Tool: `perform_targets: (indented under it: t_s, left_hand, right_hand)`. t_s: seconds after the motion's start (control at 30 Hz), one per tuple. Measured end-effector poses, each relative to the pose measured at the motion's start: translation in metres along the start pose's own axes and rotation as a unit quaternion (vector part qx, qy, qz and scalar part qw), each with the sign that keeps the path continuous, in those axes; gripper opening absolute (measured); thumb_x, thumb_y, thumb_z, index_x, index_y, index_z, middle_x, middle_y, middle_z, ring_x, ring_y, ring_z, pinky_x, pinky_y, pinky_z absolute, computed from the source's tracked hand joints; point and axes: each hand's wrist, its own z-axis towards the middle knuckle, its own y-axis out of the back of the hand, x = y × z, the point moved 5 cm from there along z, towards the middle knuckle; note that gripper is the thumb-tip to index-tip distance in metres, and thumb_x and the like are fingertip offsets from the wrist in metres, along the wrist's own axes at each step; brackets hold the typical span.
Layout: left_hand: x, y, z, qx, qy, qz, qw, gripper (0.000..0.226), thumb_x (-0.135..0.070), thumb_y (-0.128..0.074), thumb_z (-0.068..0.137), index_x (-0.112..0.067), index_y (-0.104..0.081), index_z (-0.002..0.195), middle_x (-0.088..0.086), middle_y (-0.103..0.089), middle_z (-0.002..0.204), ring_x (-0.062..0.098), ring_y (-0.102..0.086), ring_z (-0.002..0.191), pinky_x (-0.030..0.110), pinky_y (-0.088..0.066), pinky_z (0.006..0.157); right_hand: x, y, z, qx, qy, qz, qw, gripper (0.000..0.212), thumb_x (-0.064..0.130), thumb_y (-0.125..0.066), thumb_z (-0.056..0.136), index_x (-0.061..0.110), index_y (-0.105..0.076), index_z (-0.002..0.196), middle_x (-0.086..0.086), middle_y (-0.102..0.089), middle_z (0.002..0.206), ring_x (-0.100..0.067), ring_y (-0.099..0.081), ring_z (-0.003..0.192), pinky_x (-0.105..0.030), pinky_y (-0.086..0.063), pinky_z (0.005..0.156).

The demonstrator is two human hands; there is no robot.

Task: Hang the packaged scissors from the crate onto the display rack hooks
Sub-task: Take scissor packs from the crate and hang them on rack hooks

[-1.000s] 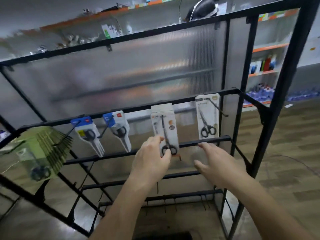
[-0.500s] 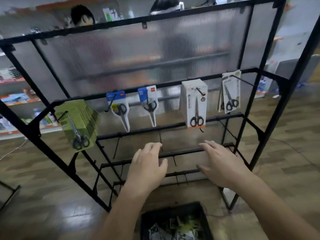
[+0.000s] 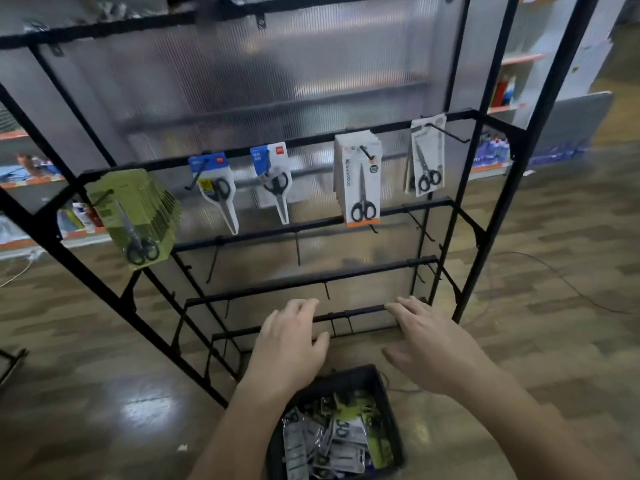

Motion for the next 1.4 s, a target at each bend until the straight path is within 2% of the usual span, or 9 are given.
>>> perform_targets:
  t_s: [0.1, 0.27, 0.5, 0.67, 0.93, 1.03, 1.2, 1.33, 1.4]
  left_hand:
    - [-0.012, -0.011, -0.02, 0.007, 0.01, -0.002, 1.0, 0.054, -0.043, -0.049, 0.103, -0.03, -0.036, 0.154, -0.009, -0.044, 0.153, 0.017, -0.045, 0.136, 0.033, -0.037, 0.113]
    - [-0.019, -0.03, -0.045, 0.007, 0.001, 0.028, 1.0, 0.053, -0.041, -0.049, 0.103, -0.028, -0.038, 0.154, -0.01, -0.04, 0.154, 0.016, -0.041, 0.14, 0.035, -0.025, 0.123]
    - [-0.007, -0.051, -0.029, 0.053, -0.019, 0.06, 0.997, 0.058, -0.04, -0.05, 0.101, -0.027, -0.033, 0.155, -0.003, -0.041, 0.155, 0.023, -0.041, 0.139, 0.037, -0.032, 0.117]
    - [0.045, -0.069, -0.006, 0.101, -0.005, 0.05, 0.994, 0.06, -0.04, -0.051, 0.1, -0.027, -0.031, 0.155, 0.003, -0.041, 0.154, 0.028, -0.044, 0.137, 0.041, -0.034, 0.116]
    - [0.154, -0.141, 0.024, 0.213, 0.018, 0.024, 0.977, 0.064, -0.038, -0.051, 0.099, -0.023, -0.03, 0.157, 0.006, -0.046, 0.149, 0.031, -0.05, 0.13, 0.044, -0.04, 0.111]
    - [0.182, -0.178, 0.034, 0.256, 0.04, 0.02, 0.966, 0.065, -0.039, -0.05, 0.102, -0.022, -0.026, 0.159, 0.006, -0.04, 0.157, 0.031, -0.045, 0.137, 0.043, -0.038, 0.114]
    - [0.225, -0.261, 0.049, 0.29, 0.086, 0.002, 0.953, 0.06, -0.037, -0.051, 0.101, -0.02, -0.031, 0.155, 0.011, -0.047, 0.149, 0.032, -0.051, 0.131, 0.043, -0.042, 0.105]
    - [0.264, -0.377, 0.065, 0.317, 0.143, -0.047, 0.936, 0.052, -0.035, -0.053, 0.1, -0.024, -0.037, 0.148, 0.009, -0.054, 0.136, 0.033, -0.057, 0.121, 0.044, -0.048, 0.1]
    - [0.292, -0.458, 0.076, 0.339, 0.181, -0.068, 0.921, 0.054, -0.035, -0.053, 0.101, -0.026, -0.035, 0.151, 0.008, -0.051, 0.141, 0.033, -0.056, 0.124, 0.045, -0.048, 0.101]
  right_hand:
    - [-0.01, -0.012, -0.018, 0.023, 0.009, 0.009, 1.0, 0.072, 0.048, -0.049, 0.103, 0.029, -0.013, 0.163, 0.007, -0.014, 0.17, -0.013, -0.005, 0.158, -0.031, -0.011, 0.125]
    - [-0.016, -0.029, -0.041, 0.034, 0.009, 0.009, 0.999, 0.072, 0.052, -0.049, 0.102, 0.027, -0.017, 0.162, 0.005, -0.019, 0.169, -0.016, -0.011, 0.157, -0.033, -0.018, 0.124]
    - [-0.015, -0.052, -0.039, 0.057, -0.041, 0.013, 0.997, 0.075, 0.055, -0.05, 0.101, 0.025, -0.019, 0.162, 0.003, -0.023, 0.168, -0.016, -0.02, 0.155, -0.032, -0.022, 0.123]
    - [0.011, -0.086, -0.018, 0.092, -0.09, 0.021, 0.991, 0.06, 0.054, -0.052, 0.098, 0.027, -0.037, 0.15, 0.004, -0.041, 0.156, -0.018, -0.042, 0.14, -0.035, -0.041, 0.111]
    - [0.039, -0.164, 0.049, 0.175, -0.15, 0.022, 0.973, 0.068, 0.05, -0.059, 0.094, 0.025, -0.036, 0.154, -0.006, -0.051, 0.149, -0.028, -0.053, 0.13, -0.038, -0.049, 0.1]
    - [0.03, -0.202, 0.069, 0.217, -0.17, 0.061, 0.959, 0.068, 0.046, -0.063, 0.092, 0.024, -0.04, 0.152, -0.005, -0.05, 0.15, -0.027, -0.05, 0.133, -0.037, -0.046, 0.104]
    - [-0.015, -0.298, 0.115, 0.295, -0.172, 0.088, 0.936, 0.07, 0.048, -0.063, 0.095, 0.026, -0.035, 0.155, -0.004, -0.046, 0.155, -0.026, -0.048, 0.137, -0.038, -0.043, 0.104]
    - [-0.06, -0.423, 0.169, 0.356, -0.145, 0.092, 0.919, 0.066, 0.042, -0.063, 0.097, 0.019, -0.038, 0.154, -0.009, -0.045, 0.155, -0.028, -0.048, 0.137, -0.035, -0.042, 0.105]
    - [-0.092, -0.502, 0.201, 0.388, -0.157, 0.118, 0.901, 0.055, 0.037, -0.067, 0.097, 0.015, -0.051, 0.144, -0.01, -0.054, 0.145, -0.024, -0.055, 0.123, -0.032, -0.044, 0.095]
